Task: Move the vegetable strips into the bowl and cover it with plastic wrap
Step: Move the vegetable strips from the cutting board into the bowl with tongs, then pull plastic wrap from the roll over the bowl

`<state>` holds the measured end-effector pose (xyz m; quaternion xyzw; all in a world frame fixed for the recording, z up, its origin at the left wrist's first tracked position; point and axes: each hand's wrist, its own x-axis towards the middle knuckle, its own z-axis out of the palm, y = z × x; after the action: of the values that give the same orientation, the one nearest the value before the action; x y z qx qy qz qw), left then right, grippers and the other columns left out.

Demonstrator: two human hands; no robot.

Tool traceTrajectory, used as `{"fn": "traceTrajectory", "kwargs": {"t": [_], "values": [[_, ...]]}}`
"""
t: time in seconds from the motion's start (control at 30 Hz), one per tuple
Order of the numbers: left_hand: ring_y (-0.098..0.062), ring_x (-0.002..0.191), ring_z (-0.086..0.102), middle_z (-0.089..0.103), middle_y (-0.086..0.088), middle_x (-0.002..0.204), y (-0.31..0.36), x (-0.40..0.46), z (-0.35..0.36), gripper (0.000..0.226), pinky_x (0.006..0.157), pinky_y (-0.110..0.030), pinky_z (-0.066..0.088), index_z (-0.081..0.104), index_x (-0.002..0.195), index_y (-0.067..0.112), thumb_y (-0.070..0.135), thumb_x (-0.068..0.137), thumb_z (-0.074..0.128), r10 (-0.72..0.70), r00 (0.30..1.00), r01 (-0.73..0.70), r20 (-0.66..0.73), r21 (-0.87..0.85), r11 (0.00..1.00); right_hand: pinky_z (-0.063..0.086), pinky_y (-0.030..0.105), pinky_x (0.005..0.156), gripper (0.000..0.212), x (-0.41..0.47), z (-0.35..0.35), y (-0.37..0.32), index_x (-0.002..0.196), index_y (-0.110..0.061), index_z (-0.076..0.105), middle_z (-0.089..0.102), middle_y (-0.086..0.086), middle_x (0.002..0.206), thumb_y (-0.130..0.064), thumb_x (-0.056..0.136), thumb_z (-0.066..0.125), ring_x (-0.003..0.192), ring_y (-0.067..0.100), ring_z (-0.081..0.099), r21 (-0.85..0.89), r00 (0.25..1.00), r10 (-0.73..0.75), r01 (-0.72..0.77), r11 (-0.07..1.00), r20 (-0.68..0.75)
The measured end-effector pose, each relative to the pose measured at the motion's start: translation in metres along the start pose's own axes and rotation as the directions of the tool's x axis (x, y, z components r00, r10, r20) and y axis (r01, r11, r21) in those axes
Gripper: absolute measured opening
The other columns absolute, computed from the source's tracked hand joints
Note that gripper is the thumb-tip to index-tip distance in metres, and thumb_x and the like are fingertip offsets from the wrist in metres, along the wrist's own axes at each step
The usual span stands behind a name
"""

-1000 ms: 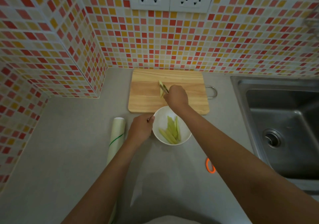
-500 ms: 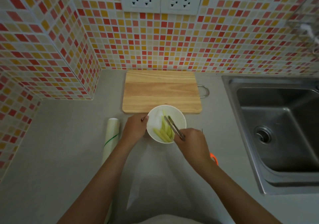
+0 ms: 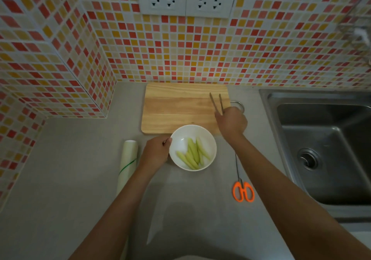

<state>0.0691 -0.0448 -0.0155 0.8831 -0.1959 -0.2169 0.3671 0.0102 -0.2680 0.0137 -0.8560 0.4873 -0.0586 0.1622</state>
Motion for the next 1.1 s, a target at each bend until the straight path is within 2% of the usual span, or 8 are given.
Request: {"fn": "traceTrajectory", "kwargs": {"t": [0.13, 0.33, 0.63, 0.73, 0.8, 0.87, 1.0, 1.1], "values": [[-0.019, 0.073, 0.060, 0.069, -0.003, 0.089, 0.000, 0.001, -0.001, 0.029, 0.068, -0.027, 0.042, 0.071, 0.104, 0.017, 0.025, 0.097, 0.043, 0.000, 1.000, 0.000, 0.005, -0.002, 1.000, 0.049, 0.039, 0.079, 0.038, 0.018, 0.023, -0.007, 0.109, -0.001, 0.064, 0.056, 0.014, 0.118, -0.032, 0.094, 0.048, 0.106, 0.032, 0.059, -0.106, 0.999, -0.013, 0.016, 0.994, 0.029], [-0.017, 0.076, 0.061, 0.069, 0.000, 0.087, 0.000, 0.001, 0.000, 0.028, 0.066, -0.026, 0.040, 0.071, 0.098, 0.016, 0.024, 0.097, 0.044, -0.005, 1.000, 0.005, 0.004, -0.007, 1.000, 0.048, 0.037, 0.078, 0.032, 0.024, 0.036, -0.001, 0.106, -0.005, 0.066, 0.059, 0.013, 0.113, -0.029, 0.092, 0.050, 0.104, 0.031, 0.060, -0.141, 0.998, -0.021, 0.030, 0.989, 0.067], [-0.020, 0.072, 0.060, 0.069, -0.004, 0.086, -0.001, -0.001, -0.001, 0.029, 0.072, -0.034, 0.050, 0.070, 0.101, 0.015, 0.027, 0.097, 0.044, 0.004, 1.000, -0.004, 0.008, -0.022, 1.000, 0.047, 0.036, 0.074, 0.047, 0.014, 0.019, 0.010, 0.107, -0.008, 0.063, 0.066, 0.015, 0.110, -0.050, 0.088, 0.053, 0.098, 0.034, 0.064, 0.058, 0.998, -0.036, 0.033, 0.998, 0.045], [-0.019, 0.069, 0.061, 0.068, -0.001, 0.079, -0.003, -0.006, -0.002, 0.027, 0.070, -0.033, 0.050, 0.071, 0.099, 0.019, 0.032, 0.095, 0.047, 0.002, 1.000, -0.002, 0.004, -0.047, 0.999, 0.044, 0.032, 0.069, 0.047, -0.021, 0.013, 0.027, 0.098, -0.016, 0.070, 0.072, 0.013, 0.093, -0.055, 0.091, 0.045, 0.089, 0.032, 0.066, 0.187, 0.996, -0.076, 0.065, 0.980, 0.048], [-0.022, 0.068, 0.063, 0.068, -0.004, 0.076, -0.004, -0.011, -0.002, 0.026, 0.071, -0.036, 0.052, 0.071, 0.098, 0.018, 0.032, 0.094, 0.050, 0.000, 1.000, 0.000, 0.014, -0.073, 0.997, 0.045, 0.032, 0.064, 0.046, -0.049, 0.010, 0.041, 0.074, -0.021, 0.070, 0.069, 0.010, 0.072, -0.053, 0.092, 0.043, 0.074, 0.027, 0.065, 0.284, 0.976, -0.137, 0.086, 0.955, 0.167], [-0.023, 0.062, 0.065, 0.068, -0.008, 0.073, -0.003, -0.017, -0.002, 0.024, 0.068, -0.032, 0.053, 0.071, 0.097, 0.014, 0.026, 0.094, 0.050, 0.007, 1.000, -0.004, 0.028, -0.093, 0.996, 0.051, 0.036, 0.059, 0.052, -0.073, 0.008, 0.049, 0.058, -0.010, 0.061, 0.063, 0.015, 0.058, -0.043, 0.095, 0.044, 0.052, 0.023, 0.060, 0.388, 0.946, -0.194, 0.082, 0.918, 0.258], [-0.010, 0.049, 0.059, 0.063, 0.000, 0.062, 0.002, -0.030, 0.000, 0.022, 0.055, -0.013, 0.043, 0.070, 0.094, 0.012, 0.013, 0.094, 0.047, 0.027, 0.999, -0.025, 0.021, -0.102, 0.994, 0.056, 0.035, 0.061, 0.044, -0.099, 0.008, 0.052, 0.064, 0.005, 0.061, 0.064, 0.020, 0.054, -0.017, 0.097, 0.041, 0.045, 0.030, 0.061, 0.458, 0.936, -0.218, 0.072, 0.886, 0.276], [-0.016, 0.055, 0.059, 0.063, -0.003, 0.064, 0.003, -0.040, -0.001, 0.023, 0.062, -0.026, 0.047, 0.069, 0.091, 0.008, 0.010, 0.093, 0.047, 0.053, 0.999, -0.052, 0.011, -0.097, 0.994, 0.053, 0.033, 0.059, 0.042, -0.114, 0.004, 0.052, 0.063, 0.004, 0.060, 0.060, 0.016, 0.049, -0.013, 0.096, 0.040, 0.044, 0.030, 0.059, 0.488, 0.947, -0.189, 0.039, 0.872, 0.261]]}}
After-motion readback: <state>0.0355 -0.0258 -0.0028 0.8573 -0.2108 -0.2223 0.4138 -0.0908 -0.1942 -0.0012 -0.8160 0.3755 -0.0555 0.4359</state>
